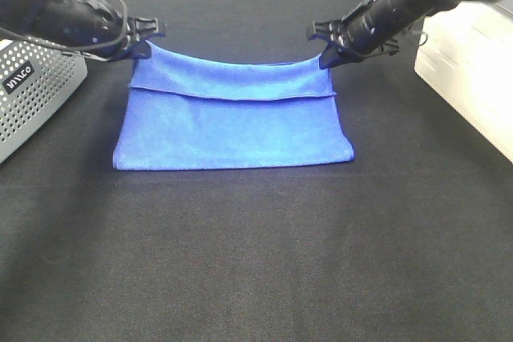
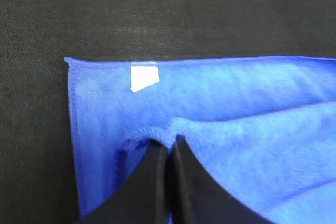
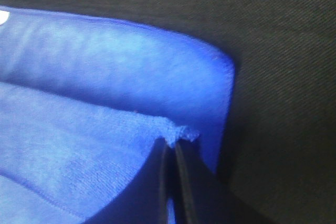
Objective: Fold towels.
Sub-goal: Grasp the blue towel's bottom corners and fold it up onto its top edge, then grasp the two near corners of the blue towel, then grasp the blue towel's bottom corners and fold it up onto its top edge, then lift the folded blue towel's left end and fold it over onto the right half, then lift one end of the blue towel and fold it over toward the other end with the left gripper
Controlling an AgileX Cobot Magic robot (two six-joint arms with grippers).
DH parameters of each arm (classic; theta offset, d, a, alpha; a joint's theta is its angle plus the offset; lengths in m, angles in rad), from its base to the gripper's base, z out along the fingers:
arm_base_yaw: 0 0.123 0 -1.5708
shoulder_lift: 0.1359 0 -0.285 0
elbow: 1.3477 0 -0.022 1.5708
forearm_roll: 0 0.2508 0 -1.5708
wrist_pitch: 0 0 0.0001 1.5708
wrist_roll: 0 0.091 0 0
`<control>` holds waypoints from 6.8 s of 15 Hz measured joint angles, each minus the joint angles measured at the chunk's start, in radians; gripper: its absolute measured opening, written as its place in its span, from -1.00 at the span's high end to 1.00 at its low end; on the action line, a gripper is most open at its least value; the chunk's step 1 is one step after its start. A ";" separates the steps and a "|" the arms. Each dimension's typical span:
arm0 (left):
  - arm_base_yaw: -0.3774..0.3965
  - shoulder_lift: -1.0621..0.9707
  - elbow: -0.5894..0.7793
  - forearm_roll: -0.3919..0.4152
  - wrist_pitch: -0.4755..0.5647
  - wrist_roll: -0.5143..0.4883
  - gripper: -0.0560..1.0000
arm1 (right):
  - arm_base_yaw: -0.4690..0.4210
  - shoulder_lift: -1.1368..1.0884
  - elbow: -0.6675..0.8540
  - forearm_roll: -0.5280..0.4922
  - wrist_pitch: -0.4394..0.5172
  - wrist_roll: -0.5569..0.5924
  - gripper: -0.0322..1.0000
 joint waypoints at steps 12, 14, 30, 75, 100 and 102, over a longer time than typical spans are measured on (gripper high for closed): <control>0.000 0.064 -0.080 0.060 0.111 -0.009 -0.41 | -0.001 0.000 -0.031 -0.078 0.094 0.003 -0.62; 0.000 0.046 -0.083 0.141 0.251 -0.108 -0.41 | -0.007 -0.030 -0.034 -0.097 0.216 0.042 -0.62; 0.000 -0.026 0.150 0.565 0.376 -0.785 -0.41 | -0.034 -0.196 0.421 -0.013 0.204 0.073 -0.58; -0.012 -0.064 0.156 0.652 0.326 -0.733 0.68 | -0.032 -0.132 0.352 0.082 0.191 -0.027 0.49; 0.005 0.014 0.102 0.588 0.370 -0.731 0.77 | -0.032 -0.132 0.343 0.005 0.346 0.035 -0.76; 0.011 -0.014 0.098 0.735 0.414 -0.801 0.77 | -0.032 -0.132 0.343 0.005 0.347 0.050 -0.76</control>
